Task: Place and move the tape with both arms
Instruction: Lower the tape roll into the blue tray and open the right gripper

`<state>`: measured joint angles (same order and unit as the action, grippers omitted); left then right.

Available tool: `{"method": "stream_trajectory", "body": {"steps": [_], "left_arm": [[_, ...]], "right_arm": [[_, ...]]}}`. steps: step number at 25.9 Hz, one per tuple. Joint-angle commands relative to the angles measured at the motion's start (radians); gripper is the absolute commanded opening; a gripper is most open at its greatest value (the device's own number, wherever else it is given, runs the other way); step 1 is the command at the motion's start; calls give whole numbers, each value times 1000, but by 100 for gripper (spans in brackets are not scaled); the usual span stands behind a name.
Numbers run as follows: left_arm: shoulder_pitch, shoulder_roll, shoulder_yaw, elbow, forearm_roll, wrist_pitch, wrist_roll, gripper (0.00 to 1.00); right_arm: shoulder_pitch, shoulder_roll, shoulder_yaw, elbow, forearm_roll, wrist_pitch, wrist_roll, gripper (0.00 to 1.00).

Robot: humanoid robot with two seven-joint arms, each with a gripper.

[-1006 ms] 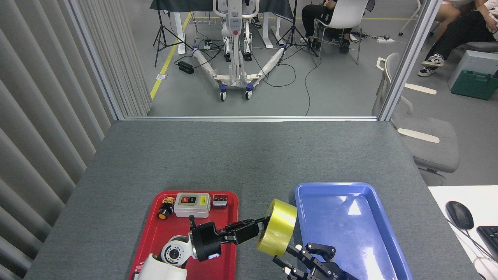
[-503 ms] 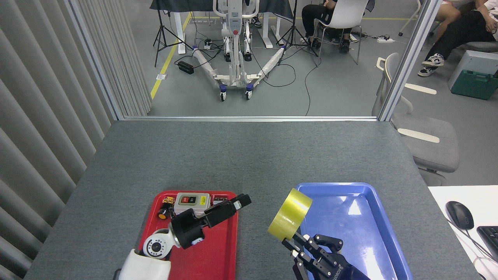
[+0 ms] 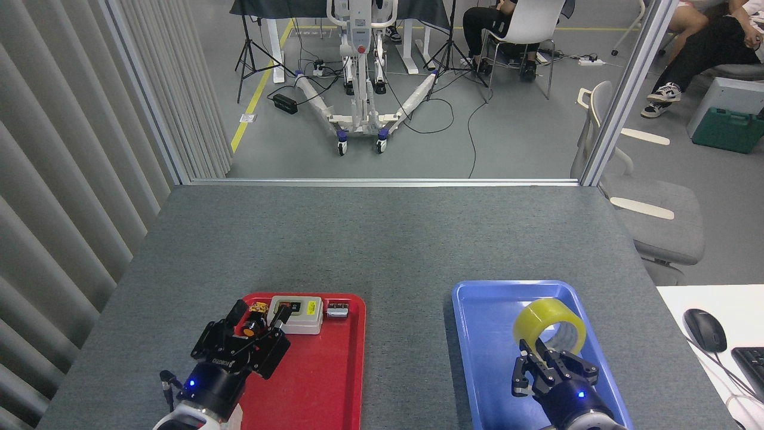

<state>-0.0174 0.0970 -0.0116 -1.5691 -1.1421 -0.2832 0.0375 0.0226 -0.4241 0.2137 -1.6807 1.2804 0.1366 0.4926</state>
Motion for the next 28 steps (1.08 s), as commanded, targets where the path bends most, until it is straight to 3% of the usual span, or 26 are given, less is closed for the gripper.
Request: {"method": "stream_trajectory", "body": {"steps": [1,4,7,10,11,15,17,19,22,24,28], "left_arm": [[43,9,-14,-58,-177,194,16,100],[30,24,-14,-37,-156,199,-56,100],[20,30,-14,-19,-153,202,-90,100],[19,27,-11,-20,-156,202,-79,100],[16,27,-10,-19,-154,203,-77,100],[8,32,-10,-20,-153,199,-73,100],[8,41,-11,-11,-142,199,-73,100],[2,43,-10,-3,-139,193,-71,100],[-6,33,-11,-6,-139,182,-71,100],[-6,30,-11,-11,-139,174,-71,100],[-4,32,-13,-11,-128,170,-71,100]], "right_arm": [[-41,-19,-16,-2,-21,14,241,0],[-70,-30,-17,1,-81,-5,369,0],[-76,-39,-34,4,-101,-6,412,0],[-76,-39,-34,6,-93,14,399,90],[-76,-38,-36,6,-95,29,385,100],[-72,-36,-36,7,-95,41,320,100],[-70,-33,-37,7,-95,40,208,100],[-61,-27,-57,7,-93,40,24,100],[-16,-25,-109,16,-93,24,-371,100],[-10,-24,-128,27,-82,-26,-536,100],[2,-21,-129,30,-49,-46,-579,100]]}}
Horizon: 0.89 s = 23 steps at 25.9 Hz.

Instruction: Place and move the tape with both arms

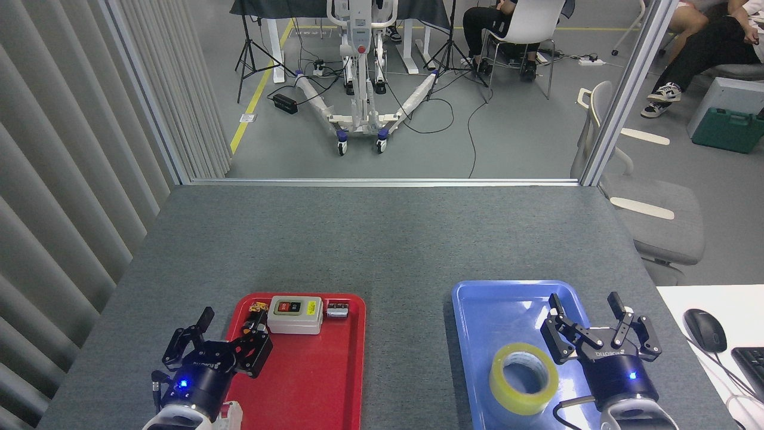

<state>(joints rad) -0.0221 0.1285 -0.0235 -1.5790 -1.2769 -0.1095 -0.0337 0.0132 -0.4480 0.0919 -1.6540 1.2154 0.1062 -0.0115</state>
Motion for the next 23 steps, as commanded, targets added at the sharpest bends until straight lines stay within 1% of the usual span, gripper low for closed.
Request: {"method": "stream_trajectory", "body": {"steps": [1,4,10,14,23], "left_arm": [[2,-1,-1,1,10,-4,0,100],[4,-1,-1,2,11,-4,-2,100],[7,-1,0,-6,11,-4,2,100],[7,-1,-1,-6,11,-4,38,100],[8,8,-1,10,11,-6,40,100]], "right_arm": [[19,9,-8,3,16,-16,-79,100],[25,22,-9,3,16,-22,-81,100],[28,25,-26,3,16,-29,-77,100],[34,35,-29,3,15,-28,-74,100],[36,38,-35,2,13,-56,-70,100]]}}
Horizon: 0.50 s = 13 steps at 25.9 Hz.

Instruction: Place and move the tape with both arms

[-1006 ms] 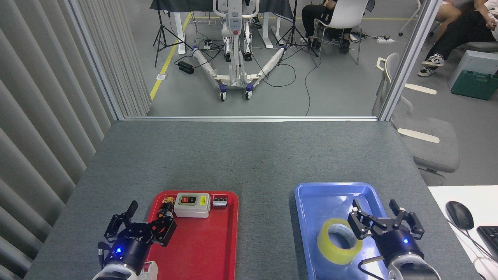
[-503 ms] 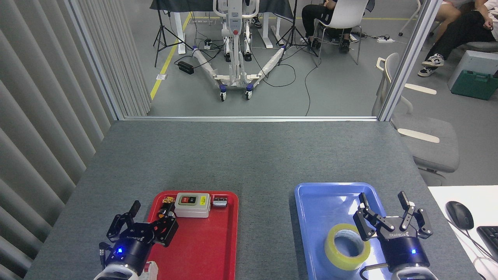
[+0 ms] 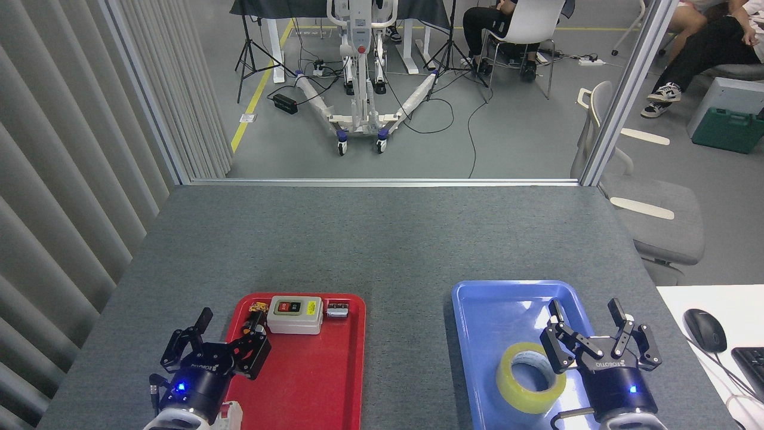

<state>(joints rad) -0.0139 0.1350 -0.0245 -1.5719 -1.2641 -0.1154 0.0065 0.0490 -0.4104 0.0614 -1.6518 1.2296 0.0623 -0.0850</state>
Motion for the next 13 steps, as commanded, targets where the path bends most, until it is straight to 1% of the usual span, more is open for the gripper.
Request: {"method": "stream_trajectory", "body": {"steps": [1,5,13], "left_arm": [[0,0,0,3,0,0,0,100],[0,-3,1,7,0,0,0,100],[0,-6,0,10,0,0,0,100]], "right_arm": [[0,1,-11,0,-1,-12,4,100],[2,13,-14,0,-1,-12,4,100],[3,16,-15,0,-1,-13,4,100]]}}
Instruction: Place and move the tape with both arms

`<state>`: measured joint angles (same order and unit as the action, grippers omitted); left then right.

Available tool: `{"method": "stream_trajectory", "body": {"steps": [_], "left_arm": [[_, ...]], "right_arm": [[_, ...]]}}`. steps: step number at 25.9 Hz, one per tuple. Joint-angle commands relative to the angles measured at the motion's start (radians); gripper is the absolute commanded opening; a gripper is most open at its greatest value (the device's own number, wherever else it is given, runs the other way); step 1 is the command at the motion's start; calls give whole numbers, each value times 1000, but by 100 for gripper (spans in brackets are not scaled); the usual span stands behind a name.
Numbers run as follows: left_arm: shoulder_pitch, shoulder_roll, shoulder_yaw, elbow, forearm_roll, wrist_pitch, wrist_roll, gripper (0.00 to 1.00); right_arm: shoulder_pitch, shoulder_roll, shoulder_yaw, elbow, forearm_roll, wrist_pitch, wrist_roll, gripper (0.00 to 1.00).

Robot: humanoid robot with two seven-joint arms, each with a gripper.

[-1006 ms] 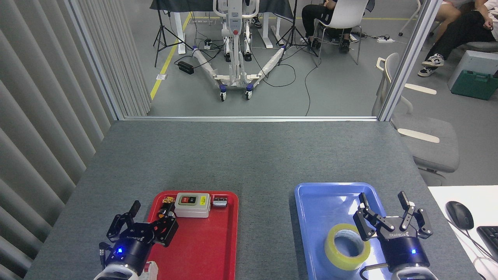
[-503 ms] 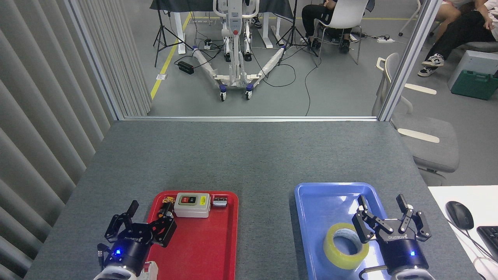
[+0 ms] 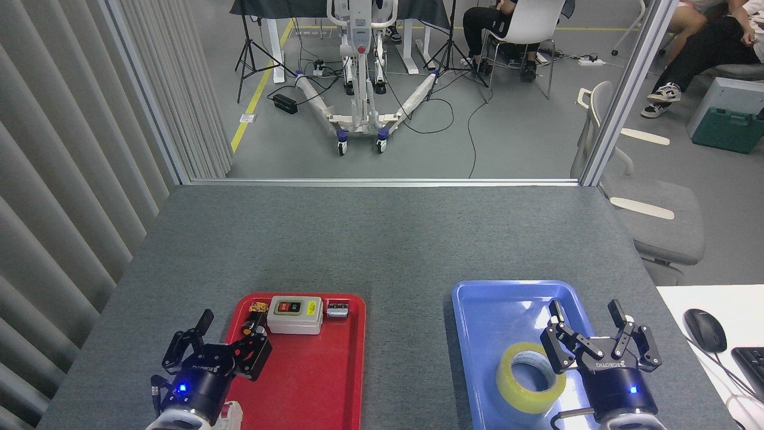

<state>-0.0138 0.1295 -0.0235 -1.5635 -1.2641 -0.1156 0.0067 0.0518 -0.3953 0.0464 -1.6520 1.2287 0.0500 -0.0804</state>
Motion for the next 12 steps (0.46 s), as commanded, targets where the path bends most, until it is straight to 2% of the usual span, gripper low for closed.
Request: {"method": "stream_trajectory", "body": {"steps": [1,12], "left_arm": [[0,-1,-1,2,0,1,-1,100],[0,-1,-1,0,0,1,-5,100]], "right_arm": [[0,1,0,0,0,-1,-1,100],[17,23,0,0,0,1,8,100]]}}
